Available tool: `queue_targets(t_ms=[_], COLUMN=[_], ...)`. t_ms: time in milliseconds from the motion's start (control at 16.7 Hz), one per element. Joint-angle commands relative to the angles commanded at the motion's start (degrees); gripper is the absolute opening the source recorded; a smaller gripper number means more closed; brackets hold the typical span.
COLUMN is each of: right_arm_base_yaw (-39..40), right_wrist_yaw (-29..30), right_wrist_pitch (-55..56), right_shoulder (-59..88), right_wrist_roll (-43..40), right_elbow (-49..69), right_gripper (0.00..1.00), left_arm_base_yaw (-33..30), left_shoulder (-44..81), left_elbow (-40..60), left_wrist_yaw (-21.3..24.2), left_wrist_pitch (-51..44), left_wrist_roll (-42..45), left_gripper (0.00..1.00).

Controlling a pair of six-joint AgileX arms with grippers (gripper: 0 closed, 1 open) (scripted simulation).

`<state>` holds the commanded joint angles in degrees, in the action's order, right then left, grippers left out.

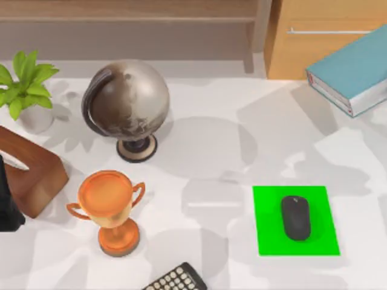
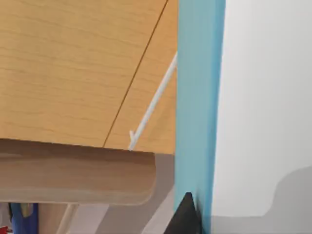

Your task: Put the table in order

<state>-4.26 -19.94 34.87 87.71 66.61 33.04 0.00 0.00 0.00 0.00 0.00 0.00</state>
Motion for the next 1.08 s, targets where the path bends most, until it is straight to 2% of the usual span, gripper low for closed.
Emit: queue_targets(t_ms=[240,480,720,1080], right_arm_base_yaw=[-15.6,-24.4,-25.7,-25.6], right_wrist_yaw=[-3.8,-6.0,-7.0,-6.9], right_wrist_pitch=[1.8,3.5,4.3,4.3], right_shoulder=[6.2,14.1,19.7,19.8], right_wrist_roll=[8.8,14.1,15.9,15.9], right_elbow=[5.6,13.5,18.4,18.4], right_gripper=[0.00,0.00,0.00,0.00], left_arm_base_yaw=[0.0,0.0,0.0,0.0], left_shoulder=[0.0,0.0,0.0,0.0], left_elbow=[0.0,0.0,0.0,0.0], left_wrist_yaw=[0.0,0.0,0.0,0.0], left_wrist_pitch=[0.0,0.0,0.0,0.0], left_wrist_roll=[0.0,0.0,0.0,0.0], left_gripper=[1.00,1.00,1.00,1.00])
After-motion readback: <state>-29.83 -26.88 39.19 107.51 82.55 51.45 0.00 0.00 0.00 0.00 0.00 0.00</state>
